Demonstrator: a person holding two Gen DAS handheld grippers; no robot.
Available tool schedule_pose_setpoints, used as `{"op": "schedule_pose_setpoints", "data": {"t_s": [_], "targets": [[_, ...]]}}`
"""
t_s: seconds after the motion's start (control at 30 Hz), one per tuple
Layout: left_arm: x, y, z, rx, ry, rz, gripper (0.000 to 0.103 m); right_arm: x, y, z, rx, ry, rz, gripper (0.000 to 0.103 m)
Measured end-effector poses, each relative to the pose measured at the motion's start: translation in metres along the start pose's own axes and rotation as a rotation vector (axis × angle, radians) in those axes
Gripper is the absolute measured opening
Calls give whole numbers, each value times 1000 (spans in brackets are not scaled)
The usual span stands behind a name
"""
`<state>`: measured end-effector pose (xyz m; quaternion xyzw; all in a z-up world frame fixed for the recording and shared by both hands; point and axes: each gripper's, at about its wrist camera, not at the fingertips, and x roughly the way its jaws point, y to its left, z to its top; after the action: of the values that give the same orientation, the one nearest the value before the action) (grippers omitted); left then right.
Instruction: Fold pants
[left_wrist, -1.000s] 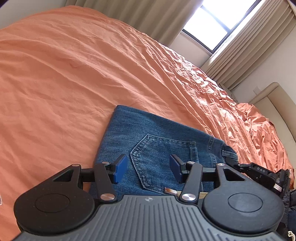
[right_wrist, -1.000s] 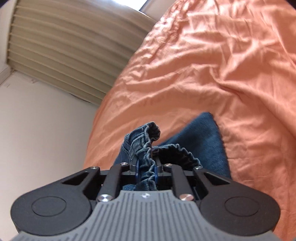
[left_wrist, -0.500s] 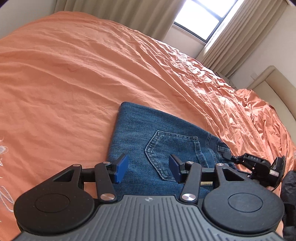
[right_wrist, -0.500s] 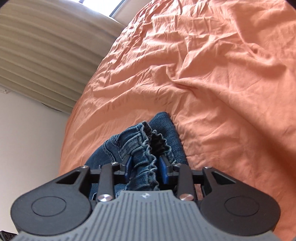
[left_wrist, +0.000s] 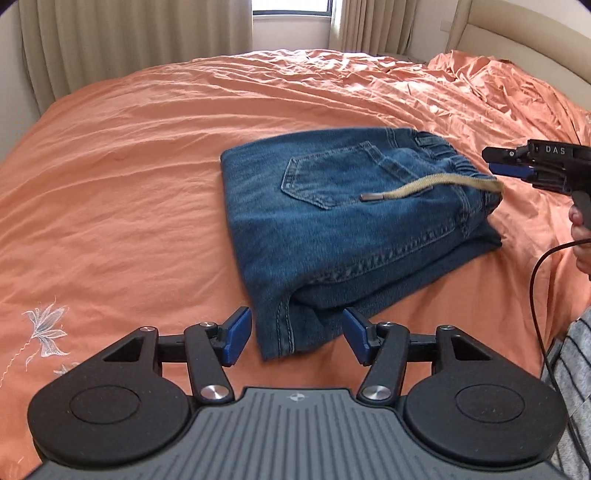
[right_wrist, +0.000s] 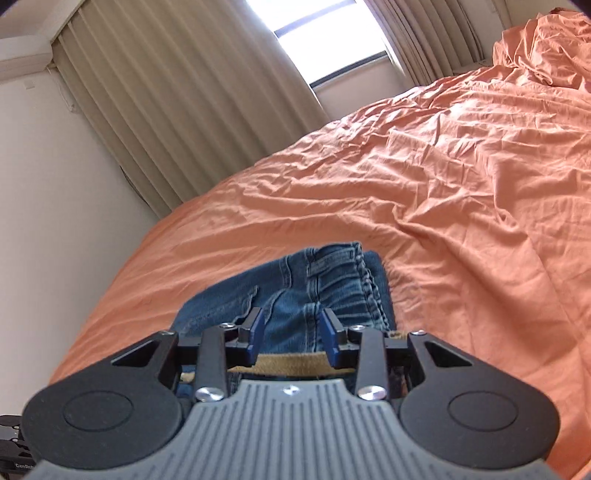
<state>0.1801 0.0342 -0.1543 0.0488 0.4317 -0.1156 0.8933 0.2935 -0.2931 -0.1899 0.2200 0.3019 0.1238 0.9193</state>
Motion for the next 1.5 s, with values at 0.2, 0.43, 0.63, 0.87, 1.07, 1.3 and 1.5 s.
{"op": "schedule_pose_setpoints", "data": {"t_s": [0.2, 0.43, 0.63, 0.87, 1.07, 1.3, 1.5], "targets": [[35, 8, -5, -146, 32, 72, 61, 25, 12, -13, -78, 52, -64, 28], [21, -7, -11, 201, 106, 217, 17, 41, -5, -12, -3, 113, -106, 10], [50, 21, -45, 224, 238, 367, 0, 53, -12, -16, 1, 182, -150, 7], [5, 62, -36, -65, 109, 216, 3, 51, -16, -21, 19, 249, -182, 7], [-14, 76, -18, -276, -5, 70, 31, 30, -6, -16, 10, 241, -193, 8], [-8, 89, 1, -573, -103, -158, 61, -10, -24, -5, 157, 96, -126, 42], [34, 107, 8, -796, -108, -279, 62, 8, -53, 10, 280, 107, -132, 54]]}}
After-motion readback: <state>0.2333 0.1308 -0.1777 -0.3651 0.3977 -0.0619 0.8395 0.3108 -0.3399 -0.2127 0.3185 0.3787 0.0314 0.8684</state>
